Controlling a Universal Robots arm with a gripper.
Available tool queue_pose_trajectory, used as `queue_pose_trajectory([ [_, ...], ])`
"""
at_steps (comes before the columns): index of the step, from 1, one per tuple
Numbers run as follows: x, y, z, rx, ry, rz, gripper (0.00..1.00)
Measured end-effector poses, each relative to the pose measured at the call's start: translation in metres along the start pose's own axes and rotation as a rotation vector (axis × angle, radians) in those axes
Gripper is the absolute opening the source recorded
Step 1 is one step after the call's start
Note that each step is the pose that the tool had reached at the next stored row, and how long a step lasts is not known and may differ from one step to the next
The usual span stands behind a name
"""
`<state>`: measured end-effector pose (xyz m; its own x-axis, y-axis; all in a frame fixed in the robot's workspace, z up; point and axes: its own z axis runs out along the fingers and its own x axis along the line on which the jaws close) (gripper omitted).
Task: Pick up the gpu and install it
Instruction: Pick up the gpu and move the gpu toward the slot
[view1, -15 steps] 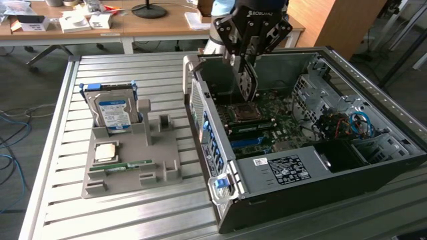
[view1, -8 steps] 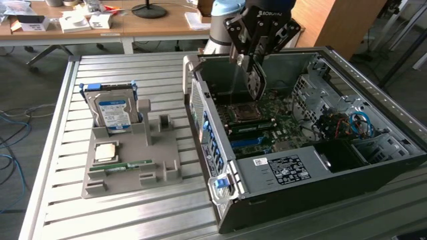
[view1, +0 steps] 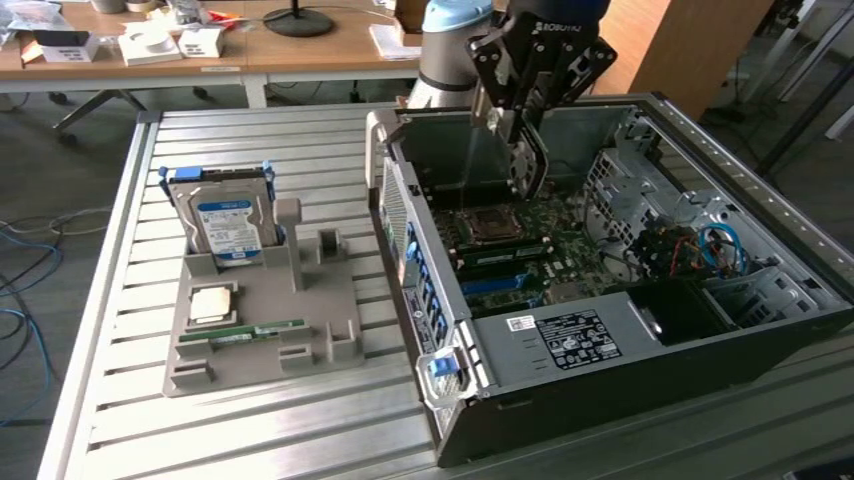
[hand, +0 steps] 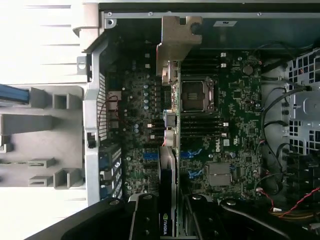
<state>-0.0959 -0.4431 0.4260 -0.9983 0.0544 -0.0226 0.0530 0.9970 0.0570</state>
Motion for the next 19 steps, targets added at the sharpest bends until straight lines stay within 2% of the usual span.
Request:
queue_pose_trajectory([
  [19, -0.05, 0.0027, 0.0013, -0.0006, 0.0, 0.0, 0.26],
])
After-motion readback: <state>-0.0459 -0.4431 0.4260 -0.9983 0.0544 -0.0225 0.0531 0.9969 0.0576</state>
